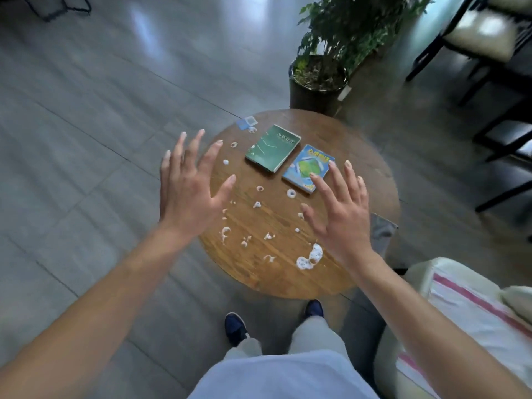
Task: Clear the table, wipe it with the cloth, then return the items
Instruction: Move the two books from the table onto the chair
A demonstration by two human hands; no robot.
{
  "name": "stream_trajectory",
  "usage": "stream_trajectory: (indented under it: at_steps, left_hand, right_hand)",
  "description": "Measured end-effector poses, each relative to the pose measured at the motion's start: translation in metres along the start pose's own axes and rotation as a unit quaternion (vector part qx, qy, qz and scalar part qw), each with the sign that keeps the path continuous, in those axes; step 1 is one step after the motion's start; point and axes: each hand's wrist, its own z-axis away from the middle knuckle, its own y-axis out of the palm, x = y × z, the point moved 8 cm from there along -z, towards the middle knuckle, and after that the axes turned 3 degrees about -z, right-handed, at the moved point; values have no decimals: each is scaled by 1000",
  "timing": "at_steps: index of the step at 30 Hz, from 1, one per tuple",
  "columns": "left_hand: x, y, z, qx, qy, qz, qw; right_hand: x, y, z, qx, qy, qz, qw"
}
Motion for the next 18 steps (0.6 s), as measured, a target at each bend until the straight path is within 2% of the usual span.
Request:
stream_trajectory:
  at_steps: [8, 15, 18]
  left_hand:
    - [16, 37, -22, 30, 30, 36, 998]
    - [23, 53, -56, 58, 49, 14, 997]
    - [27, 57, -74, 58, 55, 8, 997]
  right_hand:
    - [6, 23, -5, 4, 35, 27, 999]
    - [-15, 68, -41, 22, 91, 19, 995]
    - [-12, 81, -56, 5, 99, -2, 995]
